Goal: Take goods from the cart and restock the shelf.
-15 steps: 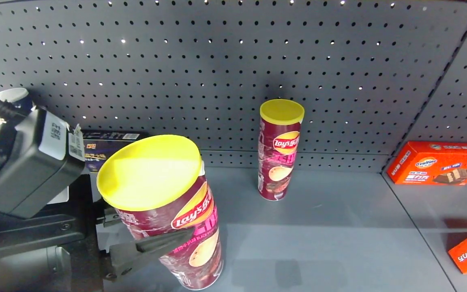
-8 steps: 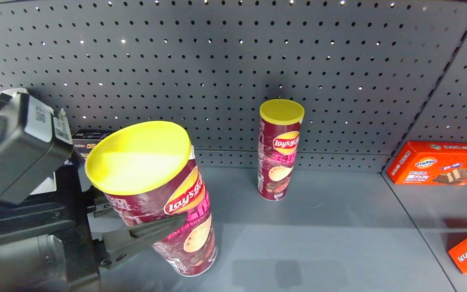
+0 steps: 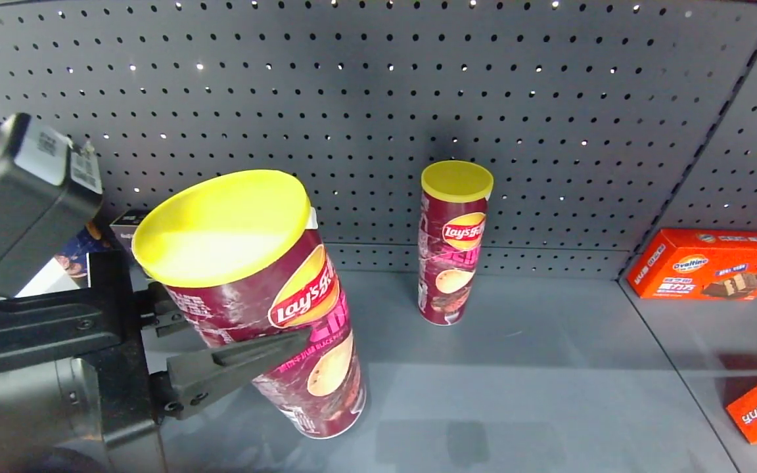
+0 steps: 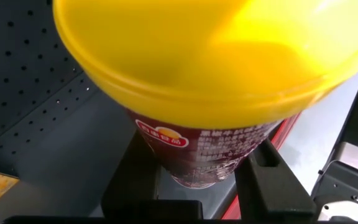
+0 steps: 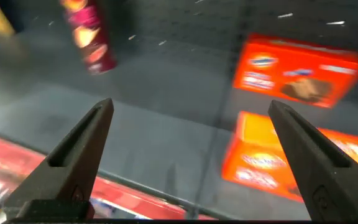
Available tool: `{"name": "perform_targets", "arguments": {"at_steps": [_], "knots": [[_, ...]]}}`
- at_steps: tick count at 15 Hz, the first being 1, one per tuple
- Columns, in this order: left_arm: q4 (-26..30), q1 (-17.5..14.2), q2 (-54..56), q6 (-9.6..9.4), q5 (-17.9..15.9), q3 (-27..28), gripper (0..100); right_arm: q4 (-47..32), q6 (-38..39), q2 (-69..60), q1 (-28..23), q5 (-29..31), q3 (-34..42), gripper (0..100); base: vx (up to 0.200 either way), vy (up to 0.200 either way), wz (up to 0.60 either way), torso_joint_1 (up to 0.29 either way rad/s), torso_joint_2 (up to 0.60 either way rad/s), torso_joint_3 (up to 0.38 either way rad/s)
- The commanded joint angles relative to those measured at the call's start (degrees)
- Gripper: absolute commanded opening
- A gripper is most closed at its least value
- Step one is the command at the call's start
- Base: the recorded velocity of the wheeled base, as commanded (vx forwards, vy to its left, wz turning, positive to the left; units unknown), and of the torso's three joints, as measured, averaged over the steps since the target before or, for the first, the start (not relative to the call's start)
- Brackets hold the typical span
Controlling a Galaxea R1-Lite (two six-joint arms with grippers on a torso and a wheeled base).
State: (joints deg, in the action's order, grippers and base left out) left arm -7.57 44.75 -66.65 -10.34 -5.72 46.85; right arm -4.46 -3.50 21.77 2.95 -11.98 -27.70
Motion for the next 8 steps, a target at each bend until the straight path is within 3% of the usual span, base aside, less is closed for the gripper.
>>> {"name": "perform_targets", "arguments": {"at_steps": [1, 4, 5, 8], "knots": [[-0.08, -0.02, 0.11, 0.05, 0.09, -0.44, 0, -0.37, -0.98, 12.50, 3.47, -1.64, -4.30, 100, 0.000, 0.000, 0.00, 0.000, 0.00, 0.000], [0.01, -0.02, 0.90, 0.14, 0.09, -0.53, 0, 0.24, -0.98, 21.12, 7.25, -2.08, -8.69, 100, 0.000, 0.000, 0.00, 0.000, 0.00, 0.000], [0.10, -0.02, 1.17, 0.14, 0.09, -0.62, 0, 1.47, -0.54, 26.30, 13.66, -2.34, -11.50, 100, 0.000, 0.000, 0.00, 0.000, 0.00, 0.000], [0.10, -0.10, 1.17, 0.14, 0.09, -0.62, 0, 1.56, -0.54, 36.50, 19.11, -1.99, -17.65, 100, 0.000, 0.000, 0.00, 0.000, 0.00, 0.000]]}}
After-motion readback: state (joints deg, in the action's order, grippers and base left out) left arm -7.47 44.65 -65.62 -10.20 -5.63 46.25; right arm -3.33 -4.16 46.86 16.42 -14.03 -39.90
